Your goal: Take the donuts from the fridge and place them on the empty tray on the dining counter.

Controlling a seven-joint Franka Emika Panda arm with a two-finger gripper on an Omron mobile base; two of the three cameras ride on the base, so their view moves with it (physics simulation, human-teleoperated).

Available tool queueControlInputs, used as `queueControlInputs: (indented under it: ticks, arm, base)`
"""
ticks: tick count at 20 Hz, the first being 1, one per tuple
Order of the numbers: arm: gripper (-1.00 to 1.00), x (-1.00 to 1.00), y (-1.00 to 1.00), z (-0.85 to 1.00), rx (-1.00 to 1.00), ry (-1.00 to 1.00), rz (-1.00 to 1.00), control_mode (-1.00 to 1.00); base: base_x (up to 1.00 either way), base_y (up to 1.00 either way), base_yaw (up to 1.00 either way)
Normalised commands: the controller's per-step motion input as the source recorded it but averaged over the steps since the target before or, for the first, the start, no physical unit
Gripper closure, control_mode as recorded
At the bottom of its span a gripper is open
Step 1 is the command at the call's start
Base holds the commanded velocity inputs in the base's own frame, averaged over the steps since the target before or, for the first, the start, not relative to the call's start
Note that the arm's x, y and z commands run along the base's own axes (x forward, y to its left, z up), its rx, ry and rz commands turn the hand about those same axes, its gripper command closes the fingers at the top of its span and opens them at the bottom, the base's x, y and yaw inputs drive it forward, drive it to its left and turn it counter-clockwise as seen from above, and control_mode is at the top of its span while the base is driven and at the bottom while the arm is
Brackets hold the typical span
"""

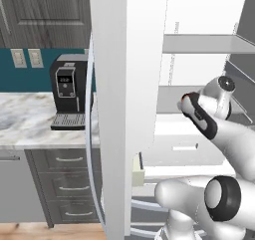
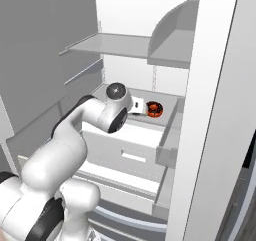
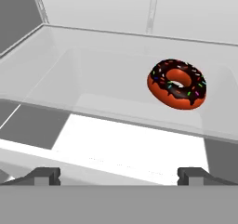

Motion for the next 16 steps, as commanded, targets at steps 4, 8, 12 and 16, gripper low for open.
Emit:
queueControlInputs:
  ticks: [4, 8, 12, 16]
  arm:
    - [-1.0, 0.22, -0.16, -0.03, 0.07, -0.01, 0.0, -1.0]
    - [-1.0, 0.1, -0.17, 0.06, 0.01, -0.01, 0.0, -1.0]
    - [-1.0, 0.25, -0.14, 0.01, 0.0, 0.0, 0.0, -1.0]
    - [-1.0, 0.54, -0.16, -0.06, 0.0, 0.05, 0.03, -1.0]
  base:
    - [0.0, 0.0, 0.0]
    - [0.0, 0.0, 0.0]
    - [0.0, 0.0, 0.0]
    - [0.0, 0.0, 0.0]
